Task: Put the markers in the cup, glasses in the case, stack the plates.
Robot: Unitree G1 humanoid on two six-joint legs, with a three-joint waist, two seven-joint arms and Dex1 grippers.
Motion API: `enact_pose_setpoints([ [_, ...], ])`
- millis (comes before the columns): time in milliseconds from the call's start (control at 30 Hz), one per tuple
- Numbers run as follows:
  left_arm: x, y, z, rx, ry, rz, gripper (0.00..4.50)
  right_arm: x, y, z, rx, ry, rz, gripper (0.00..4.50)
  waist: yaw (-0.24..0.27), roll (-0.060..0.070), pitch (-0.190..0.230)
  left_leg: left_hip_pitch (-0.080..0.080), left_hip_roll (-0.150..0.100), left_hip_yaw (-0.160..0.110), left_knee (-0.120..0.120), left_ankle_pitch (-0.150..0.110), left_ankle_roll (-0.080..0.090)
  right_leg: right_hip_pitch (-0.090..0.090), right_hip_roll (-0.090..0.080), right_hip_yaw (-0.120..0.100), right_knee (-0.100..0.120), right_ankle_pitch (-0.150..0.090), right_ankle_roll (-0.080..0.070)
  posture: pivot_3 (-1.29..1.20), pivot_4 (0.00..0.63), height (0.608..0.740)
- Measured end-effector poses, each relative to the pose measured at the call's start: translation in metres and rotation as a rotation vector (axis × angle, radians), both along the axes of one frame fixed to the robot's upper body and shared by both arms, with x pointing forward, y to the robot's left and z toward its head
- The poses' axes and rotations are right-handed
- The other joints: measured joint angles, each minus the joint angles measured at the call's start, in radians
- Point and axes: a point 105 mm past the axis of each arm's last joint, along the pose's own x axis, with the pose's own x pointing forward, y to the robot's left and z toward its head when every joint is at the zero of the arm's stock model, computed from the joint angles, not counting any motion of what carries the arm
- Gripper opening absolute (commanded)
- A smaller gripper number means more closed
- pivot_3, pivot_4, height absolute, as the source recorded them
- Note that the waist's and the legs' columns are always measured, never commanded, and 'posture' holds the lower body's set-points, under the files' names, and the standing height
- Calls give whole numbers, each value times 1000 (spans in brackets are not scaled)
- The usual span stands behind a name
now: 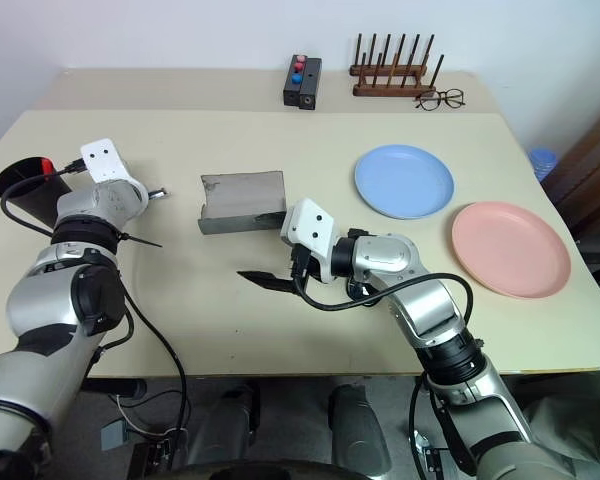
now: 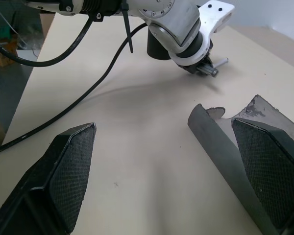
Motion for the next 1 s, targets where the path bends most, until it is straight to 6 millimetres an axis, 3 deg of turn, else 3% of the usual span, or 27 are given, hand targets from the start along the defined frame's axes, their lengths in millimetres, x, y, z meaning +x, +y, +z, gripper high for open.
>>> enact_pose_setpoints([
  [167,3,-6,1,17,-12,-43,23,0,0,-1,-1,2,-1,4500,2,0,0,0,0,0,0,0,0,0,0,0,0,0,0,0,150,738],
  [333,12,-33,9,51,-100,-196,23,1,0,-1,-2,-2,0,4500,4,0,0,-1,0,0,0,0,0,0,0,0,0,0,0,0,150,738],
  [433,14,-48,26,158,-194,-269,23,1,-1,-1,-7,-6,-4,4500,1,0,0,0,0,0,0,0,0,0,0,0,0,0,0,0,150,738],
  [600,3,-55,77,390,-447,-302,23,4,-3,-4,-16,-7,-18,4500,-3,0,0,0,0,0,-1,0,0,-1,0,0,0,0,0,0,150,738],
  [700,-14,-46,107,498,-591,-238,23,6,-3,-3,-12,-13,-26,4500,-2,0,0,0,0,0,-1,0,0,0,0,0,0,0,0,0,150,738],
  [833,-47,-15,135,616,-703,-101,23,8,-5,-4,-11,-18,-37,4500,-1,0,0,0,0,0,-1,0,0,0,0,0,0,0,0,0,150,738],
  [1000,-70,-9,130,626,-689,-132,23,8,-5,-4,-13,-22,-31,4500,6,0,0,0,0,0,1,0,0,1,0,0,0,0,0,0,150,738],
])
